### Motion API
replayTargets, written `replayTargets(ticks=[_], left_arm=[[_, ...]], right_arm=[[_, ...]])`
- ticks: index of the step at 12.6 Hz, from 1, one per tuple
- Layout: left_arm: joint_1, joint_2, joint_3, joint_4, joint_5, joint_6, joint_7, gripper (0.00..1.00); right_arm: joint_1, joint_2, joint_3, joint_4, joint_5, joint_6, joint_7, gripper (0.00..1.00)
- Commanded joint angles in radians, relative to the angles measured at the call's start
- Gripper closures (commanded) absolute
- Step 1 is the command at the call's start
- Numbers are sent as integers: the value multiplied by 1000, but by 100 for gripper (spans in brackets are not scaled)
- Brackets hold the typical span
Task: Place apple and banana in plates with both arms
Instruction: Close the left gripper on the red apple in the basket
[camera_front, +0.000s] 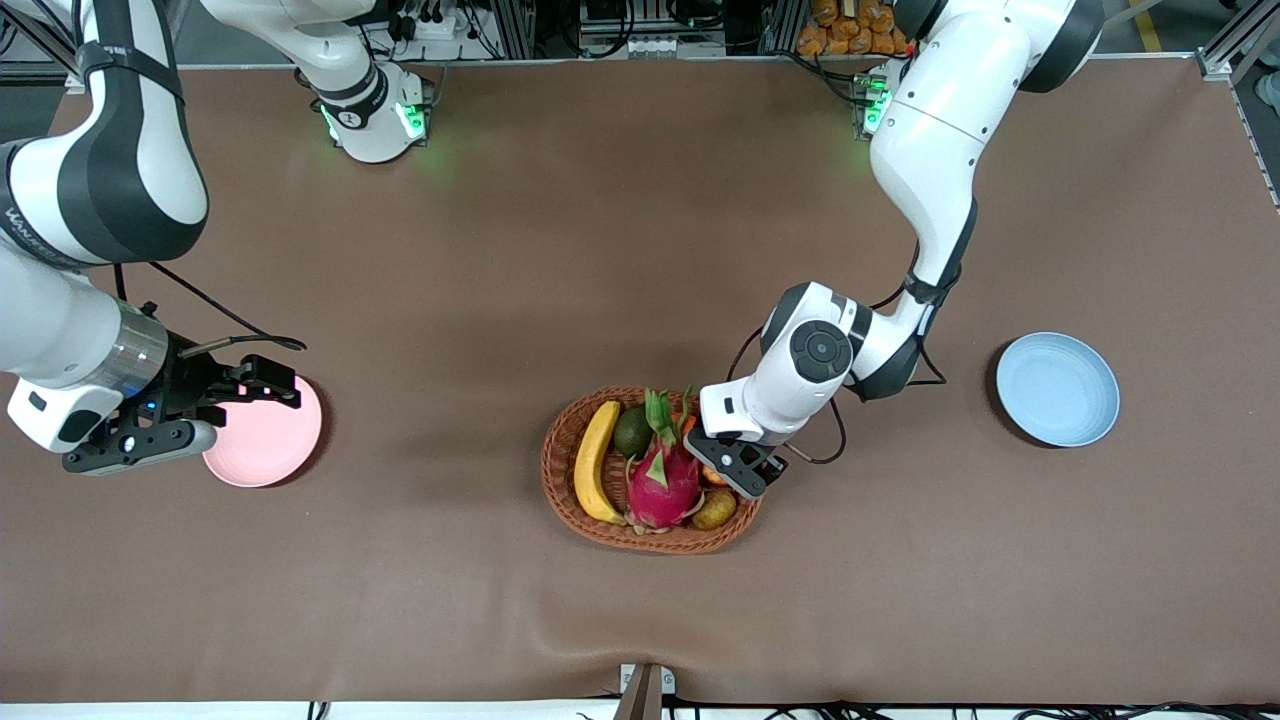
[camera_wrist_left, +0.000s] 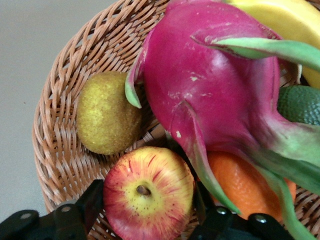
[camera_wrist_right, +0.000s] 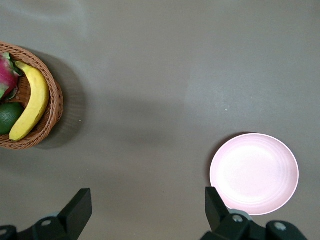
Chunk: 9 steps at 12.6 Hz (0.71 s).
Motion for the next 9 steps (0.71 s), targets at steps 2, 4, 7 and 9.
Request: replayTargets(ticks=[2,4,7,9], left_arm=[[-7,14,-1,20,-14,13,26,40],[-7,6,-1,20,-15,13,20,65],[8,-26,-9,19,-15,4,19,73],[10,-49,-23,9,-18,1,10,74]], right_arm=[[5,0,-3,3,11,-9,-1,0],[5,0,-3,3,11,-9,-1,0],[5,0,-3,2,11,-10,-1,0],[5,0,-3,2,12,-10,-1,0]])
